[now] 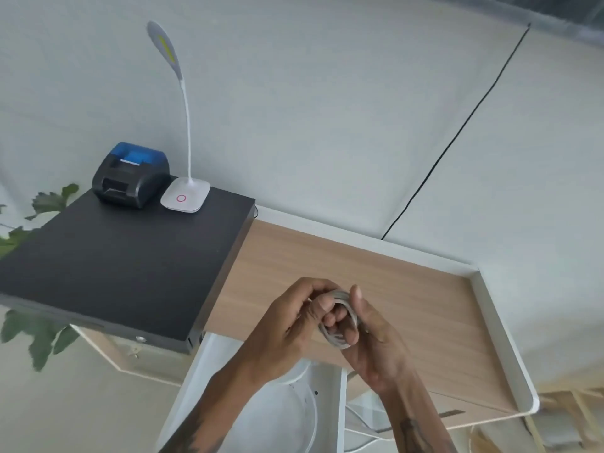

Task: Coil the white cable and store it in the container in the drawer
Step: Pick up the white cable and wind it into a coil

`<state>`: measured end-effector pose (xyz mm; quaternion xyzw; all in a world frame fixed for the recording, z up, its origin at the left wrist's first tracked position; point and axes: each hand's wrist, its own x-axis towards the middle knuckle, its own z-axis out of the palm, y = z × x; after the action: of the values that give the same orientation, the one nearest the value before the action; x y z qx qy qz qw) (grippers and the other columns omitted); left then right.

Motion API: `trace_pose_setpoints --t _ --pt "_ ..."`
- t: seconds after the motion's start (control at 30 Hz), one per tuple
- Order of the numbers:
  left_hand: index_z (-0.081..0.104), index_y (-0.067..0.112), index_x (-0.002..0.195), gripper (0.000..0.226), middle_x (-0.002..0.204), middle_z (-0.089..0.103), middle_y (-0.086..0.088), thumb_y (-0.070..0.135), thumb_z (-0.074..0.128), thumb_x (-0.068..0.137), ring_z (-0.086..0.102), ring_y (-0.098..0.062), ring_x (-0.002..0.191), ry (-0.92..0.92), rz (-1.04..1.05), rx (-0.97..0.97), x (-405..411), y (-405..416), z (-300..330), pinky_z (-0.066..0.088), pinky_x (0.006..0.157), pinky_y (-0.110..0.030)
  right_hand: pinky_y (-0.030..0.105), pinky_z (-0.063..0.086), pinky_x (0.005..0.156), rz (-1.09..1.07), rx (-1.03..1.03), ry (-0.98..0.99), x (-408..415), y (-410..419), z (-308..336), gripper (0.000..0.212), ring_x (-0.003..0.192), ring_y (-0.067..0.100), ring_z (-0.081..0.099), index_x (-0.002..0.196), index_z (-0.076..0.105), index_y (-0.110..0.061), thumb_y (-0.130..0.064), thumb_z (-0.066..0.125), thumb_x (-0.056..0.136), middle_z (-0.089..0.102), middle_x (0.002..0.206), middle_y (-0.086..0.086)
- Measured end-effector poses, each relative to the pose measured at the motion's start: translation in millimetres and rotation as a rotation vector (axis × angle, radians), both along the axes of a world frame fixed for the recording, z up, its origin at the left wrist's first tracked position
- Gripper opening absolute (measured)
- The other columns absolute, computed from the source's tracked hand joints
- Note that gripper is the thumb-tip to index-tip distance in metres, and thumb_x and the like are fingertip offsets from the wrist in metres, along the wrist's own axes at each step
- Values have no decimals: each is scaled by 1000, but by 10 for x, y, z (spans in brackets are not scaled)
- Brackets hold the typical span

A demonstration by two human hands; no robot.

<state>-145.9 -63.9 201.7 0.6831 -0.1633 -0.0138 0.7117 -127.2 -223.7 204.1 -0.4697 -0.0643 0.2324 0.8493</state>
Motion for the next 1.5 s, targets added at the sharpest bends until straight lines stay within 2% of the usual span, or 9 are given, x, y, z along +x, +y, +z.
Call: trace_pose_setpoints --t 0.33,0.47,0.53,0.67,0.77,0.9,1.1,1.3,1.5 --pt "58 29 108 26 92 66 5 45 37 105 64 -20 89 -113 -62 322 -105 -867 -127 52 82 -36 21 53 66 -266 -67 4 -293 -787 -298 59 57 17 58 71 68 -5 -62 61 85 60 48 -1" --pt "58 30 112 27 99 73 6 49 43 102 71 -19 96 -121 -108 359 -198 -1266 -267 56 83 -39 26 42 64 -338 -339 -41 -414 -1236 -396 59 60 18 49 56 54 -15 -57 42 95 51 55 -1" --pt "59 28 111 25 100 74 5 47 46 100 72 -19 97 -90 -90 334 -235 -1450 -305 55 84 -40 23 41 64 -372 -424 -63 -466 -1395 -401 63 61 14 48 60 52 -8 -57 39 97 47 58 2" --pt "63 28 104 26 93 72 15 50 50 98 68 -2 81 -7 -44 243 -162 -1606 -274 49 71 -15 13 41 64 -351 -602 -283 -506 -1566 -338 35 65 3 49 83 66 -20 -42 44 101 54 69 -16" --pt "68 26 104 21 83 68 21 42 56 97 58 6 64 101 -115 181 -90 -1546 -265 42 61 -7 18 41 62 -350 -673 -374 -482 -1587 -329 37 64 6 48 94 66 -9 -42 50 98 54 70 -11" --pt "73 28 109 21 85 63 11 29 67 89 48 -8 61 236 -57 101 -15 -1294 -214 42 58 -15 15 35 54 -400 -726 -432 -438 -1504 -359 37 56 4 41 74 56 -23 -50 47 98 49 62 -11" --pt "79 28 104 14 101 74 6 27 69 94 70 -16 101 -17 81 337 -3 -1119 -242 56 86 -27 16 36 54 -388 -734 -427 -365 -1431 -403 36 56 4 45 65 52 -32 -45 45 98 51 59 -10" --pt "78 19 94 18 92 61 4 29 64 91 62 -21 96 -282 359 507 -3 -1151 -395 53 82 -31 15 34 55 -351 -732 -470 -368 -1276 -341 36 55 4 43 66 52 -28 -44 45 98 49 58 -10" --pt "81 28 96 18 95 81 1 32 66 87 77 -17 92 212 329 29 -146 -1162 -386 57 76 -16 24 35 53 -365 -769 -502 -342 -1065 -249 41 54 5 43 69 53 -21 -46 45 99 49 58 -8"
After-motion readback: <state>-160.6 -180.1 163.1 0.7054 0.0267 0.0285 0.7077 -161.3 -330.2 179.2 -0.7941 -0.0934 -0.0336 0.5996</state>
